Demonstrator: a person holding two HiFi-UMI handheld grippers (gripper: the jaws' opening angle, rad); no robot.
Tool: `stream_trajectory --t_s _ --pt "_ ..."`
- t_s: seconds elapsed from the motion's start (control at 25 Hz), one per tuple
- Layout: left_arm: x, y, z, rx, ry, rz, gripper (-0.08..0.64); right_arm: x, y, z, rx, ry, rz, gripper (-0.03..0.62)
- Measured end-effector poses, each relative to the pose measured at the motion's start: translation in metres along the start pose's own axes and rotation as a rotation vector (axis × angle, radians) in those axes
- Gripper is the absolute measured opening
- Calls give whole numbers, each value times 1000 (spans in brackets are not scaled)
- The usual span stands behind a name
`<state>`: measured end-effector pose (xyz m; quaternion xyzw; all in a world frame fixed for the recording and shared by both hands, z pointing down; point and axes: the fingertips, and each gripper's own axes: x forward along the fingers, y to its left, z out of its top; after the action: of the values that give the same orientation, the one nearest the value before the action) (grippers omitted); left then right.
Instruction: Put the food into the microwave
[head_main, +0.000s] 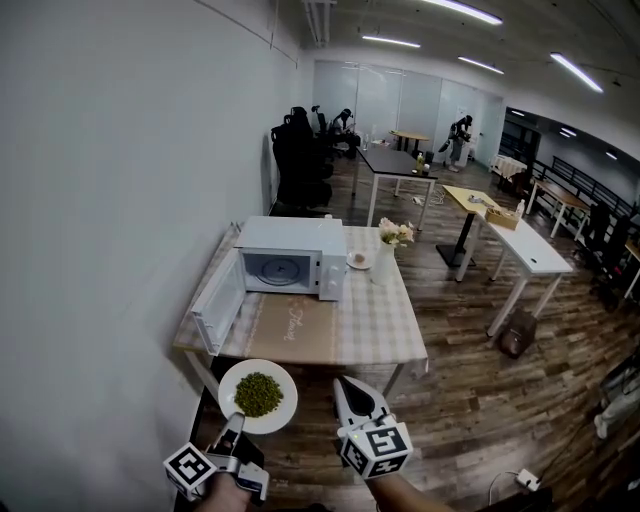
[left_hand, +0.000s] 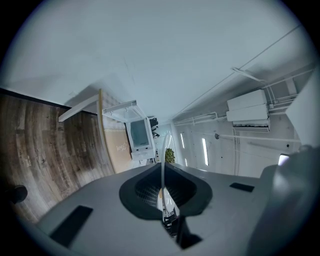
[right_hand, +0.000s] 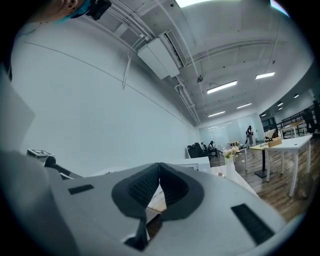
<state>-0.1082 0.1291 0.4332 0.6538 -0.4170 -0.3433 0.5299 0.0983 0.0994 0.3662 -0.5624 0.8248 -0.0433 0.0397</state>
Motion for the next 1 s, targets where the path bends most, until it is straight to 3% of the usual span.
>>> stream_trajectory --t_s 0.64,1.0 --pt "50 -1 -16 20 -10 26 17 23 -52 -3 10 8 28 8" --pt "97 7 7 2 20 13 17 68 -66 1 0 -6 0 8"
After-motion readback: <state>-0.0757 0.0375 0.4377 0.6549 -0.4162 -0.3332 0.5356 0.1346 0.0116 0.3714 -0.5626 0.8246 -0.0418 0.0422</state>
